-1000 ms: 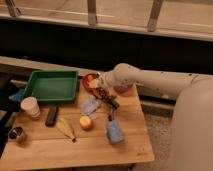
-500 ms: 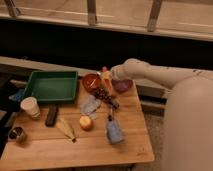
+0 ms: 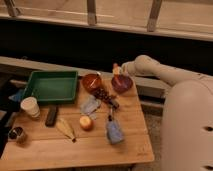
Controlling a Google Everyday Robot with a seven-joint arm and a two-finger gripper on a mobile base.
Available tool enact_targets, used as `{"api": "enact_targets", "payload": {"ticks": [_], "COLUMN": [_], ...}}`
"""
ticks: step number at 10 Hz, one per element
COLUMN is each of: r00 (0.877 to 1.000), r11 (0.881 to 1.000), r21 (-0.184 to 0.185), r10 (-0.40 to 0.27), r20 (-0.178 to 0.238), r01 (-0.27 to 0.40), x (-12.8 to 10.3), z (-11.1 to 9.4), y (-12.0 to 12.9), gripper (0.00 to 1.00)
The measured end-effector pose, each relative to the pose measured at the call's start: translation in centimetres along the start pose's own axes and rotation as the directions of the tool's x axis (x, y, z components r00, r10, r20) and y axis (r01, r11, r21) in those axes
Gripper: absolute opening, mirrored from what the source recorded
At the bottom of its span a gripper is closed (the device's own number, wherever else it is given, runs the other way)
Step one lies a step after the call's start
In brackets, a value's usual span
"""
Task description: Place pepper in purple bowl
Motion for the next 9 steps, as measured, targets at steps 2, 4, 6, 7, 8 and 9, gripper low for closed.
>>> {"api": "enact_targets", "payload": {"ticks": [2, 4, 6, 7, 8, 9], "r00": [1.000, 1.000, 0.999, 0.998, 0.998, 0.996], "r11": [1.000, 1.000, 0.999, 0.998, 0.998, 0.996], "r21": [-0.004, -0.011, -0.013, -0.006, 0.002, 0.006], "r10": [-0.003, 0.016, 0.041, 0.058, 0.070, 0.087], "r20": [-0.001, -0.007, -0.006, 0.000, 0.002, -0.004], "r01": [0.003, -0.016, -0.041, -0.058, -0.070, -0.087], "x": [0.0, -0.1, -0.9, -1.3, -1.3, -1.0], "z": [0.2, 0.2, 0.2, 0.1, -0.1, -0.1], "y": [0.3, -0.2, -2.1, -3.5, -4.3, -4.8], "gripper": [0.00, 0.00, 0.00, 0.00, 0.00, 0.04]}}
